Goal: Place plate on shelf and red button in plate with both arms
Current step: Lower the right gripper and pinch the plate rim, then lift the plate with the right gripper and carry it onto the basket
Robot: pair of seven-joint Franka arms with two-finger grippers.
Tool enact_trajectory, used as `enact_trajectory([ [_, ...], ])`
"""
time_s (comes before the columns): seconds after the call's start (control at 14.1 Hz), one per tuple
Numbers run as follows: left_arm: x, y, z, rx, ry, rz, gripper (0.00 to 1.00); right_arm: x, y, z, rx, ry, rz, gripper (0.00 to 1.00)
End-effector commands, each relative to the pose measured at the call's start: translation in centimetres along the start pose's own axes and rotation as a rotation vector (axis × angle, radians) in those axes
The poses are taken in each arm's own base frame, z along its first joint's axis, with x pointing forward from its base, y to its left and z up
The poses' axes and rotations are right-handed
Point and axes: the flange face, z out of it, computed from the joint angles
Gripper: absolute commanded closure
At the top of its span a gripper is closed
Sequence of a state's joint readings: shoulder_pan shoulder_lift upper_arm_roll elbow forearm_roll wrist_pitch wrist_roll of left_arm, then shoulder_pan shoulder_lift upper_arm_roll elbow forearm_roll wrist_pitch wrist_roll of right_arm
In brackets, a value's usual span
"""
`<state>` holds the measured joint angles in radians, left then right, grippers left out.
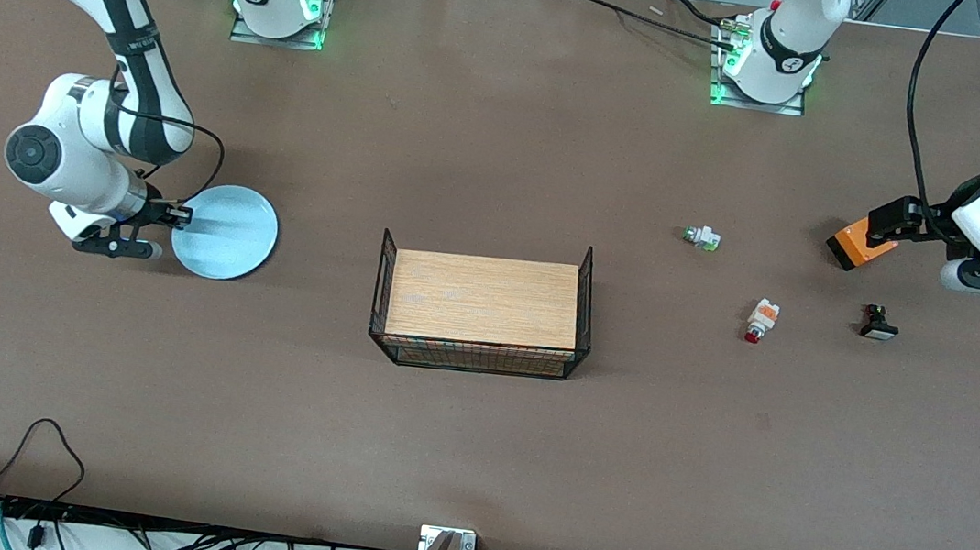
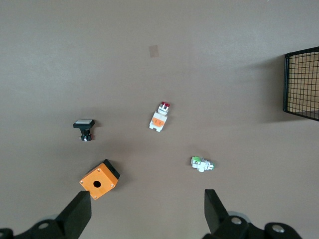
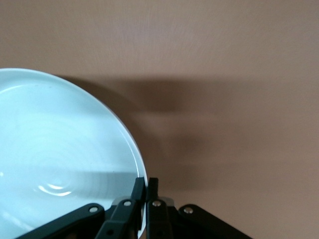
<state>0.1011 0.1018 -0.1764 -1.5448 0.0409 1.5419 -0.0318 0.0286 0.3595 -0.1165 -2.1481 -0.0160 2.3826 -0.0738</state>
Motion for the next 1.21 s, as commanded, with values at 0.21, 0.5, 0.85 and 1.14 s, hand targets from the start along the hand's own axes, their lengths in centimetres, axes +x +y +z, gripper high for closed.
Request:
enact_trajectory([
  [0.21,0.2,-0.3,-0.4,0.01,-0.007,0.01,0.0,1.7,-2.7,-12.8,0.084,-0.013,0.06,1.0],
  [0.5,0.1,-0.2,-0.5,0.011,-0.005,0.012,0.0,2.1,-5.8,-20.3,0.176,-0.082,0.234,1.0],
  [0.85,0.1,-0.2,-0.5,0.011,-0.005,0.012,0.0,1.8,-13.6,-26.8,0.295,-0.164,0.509,1.0],
  [1.14,0.1,-0.2,-0.5,0.011,-0.005,0.012,0.0,0.9,-20.5,-30.4,0.334,-0.174,0.663,1.0],
])
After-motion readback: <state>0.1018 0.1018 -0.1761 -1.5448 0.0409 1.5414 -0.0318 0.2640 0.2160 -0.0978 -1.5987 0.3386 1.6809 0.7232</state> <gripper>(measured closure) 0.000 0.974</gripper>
